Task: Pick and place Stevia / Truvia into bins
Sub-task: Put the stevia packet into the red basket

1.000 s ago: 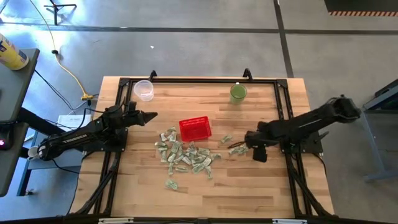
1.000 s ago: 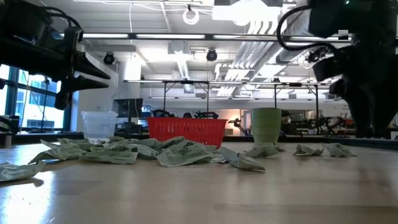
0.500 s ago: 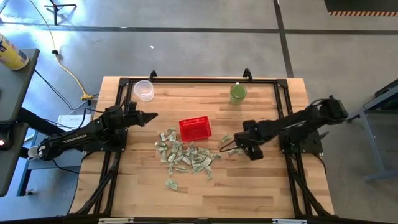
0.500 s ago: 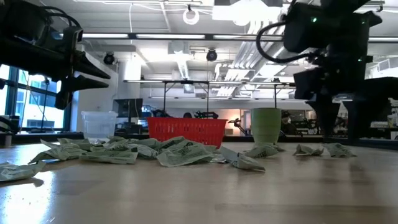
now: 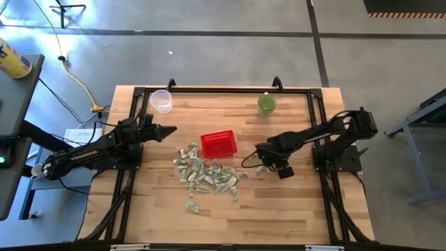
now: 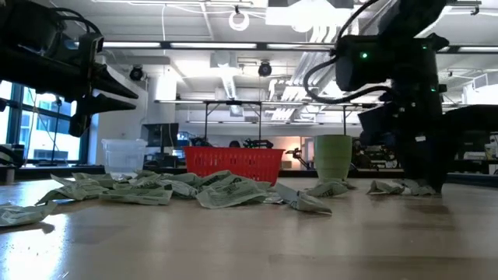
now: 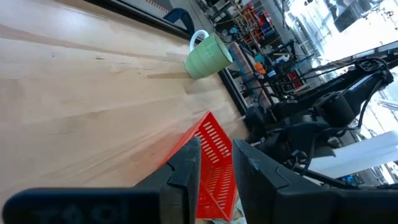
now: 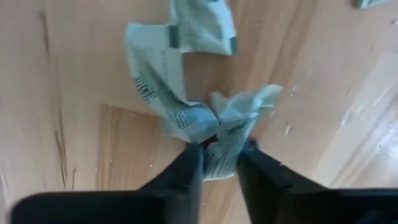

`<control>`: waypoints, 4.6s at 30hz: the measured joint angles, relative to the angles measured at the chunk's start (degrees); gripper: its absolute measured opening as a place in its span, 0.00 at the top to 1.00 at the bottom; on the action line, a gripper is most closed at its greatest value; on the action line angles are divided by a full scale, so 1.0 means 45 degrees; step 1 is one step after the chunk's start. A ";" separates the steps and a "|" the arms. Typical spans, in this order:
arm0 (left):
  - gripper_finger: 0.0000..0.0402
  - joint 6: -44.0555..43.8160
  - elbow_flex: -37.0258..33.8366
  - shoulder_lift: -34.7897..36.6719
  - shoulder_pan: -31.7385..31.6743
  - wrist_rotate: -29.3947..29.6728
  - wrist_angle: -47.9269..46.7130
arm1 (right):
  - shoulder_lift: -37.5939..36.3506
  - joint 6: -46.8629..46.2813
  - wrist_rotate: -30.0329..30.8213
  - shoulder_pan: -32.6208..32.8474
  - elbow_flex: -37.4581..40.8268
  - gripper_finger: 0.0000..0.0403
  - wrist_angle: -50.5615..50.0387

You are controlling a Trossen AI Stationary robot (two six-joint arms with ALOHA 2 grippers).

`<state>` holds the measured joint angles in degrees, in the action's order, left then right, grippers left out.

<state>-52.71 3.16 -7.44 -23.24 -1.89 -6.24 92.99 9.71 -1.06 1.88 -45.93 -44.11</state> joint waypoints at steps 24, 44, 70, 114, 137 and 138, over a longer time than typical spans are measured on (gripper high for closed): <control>0.68 -0.0015 -0.0005 -0.0001 0.0000 0.0014 0.0014 | 0.4786 -0.3058 -0.1945 -0.2261 -0.9428 0.81 0.1737; 0.65 0.0557 0.0185 -0.0001 0.0000 -0.5097 0.0680 | 0.3562 -0.1608 0.3812 -0.1047 -1.1101 0.42 -0.4004; 0.36 0.8285 0.6298 -0.7565 0.3655 0.1023 -0.4825 | -0.2667 -1.0754 0.5574 0.2506 -0.2344 0.41 -0.3193; 0.92 1.0689 0.6822 -1.6162 0.2166 -0.1656 -0.2217 | -0.2672 -1.5072 0.5906 0.3670 0.0513 0.41 0.0648; 0.86 0.9057 1.0326 -1.6578 0.2534 -0.1252 0.0257 | -0.2672 -1.4402 0.6614 0.3666 0.0455 0.41 0.1087; 0.82 0.8993 1.0344 -1.6855 0.2555 -0.0886 0.0495 | -0.2672 -1.4385 0.6558 0.3666 0.0455 0.41 0.1083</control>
<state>-12.24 49.70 -83.28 -11.75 -5.88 -4.01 80.97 -55.02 28.45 18.37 -43.88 -39.24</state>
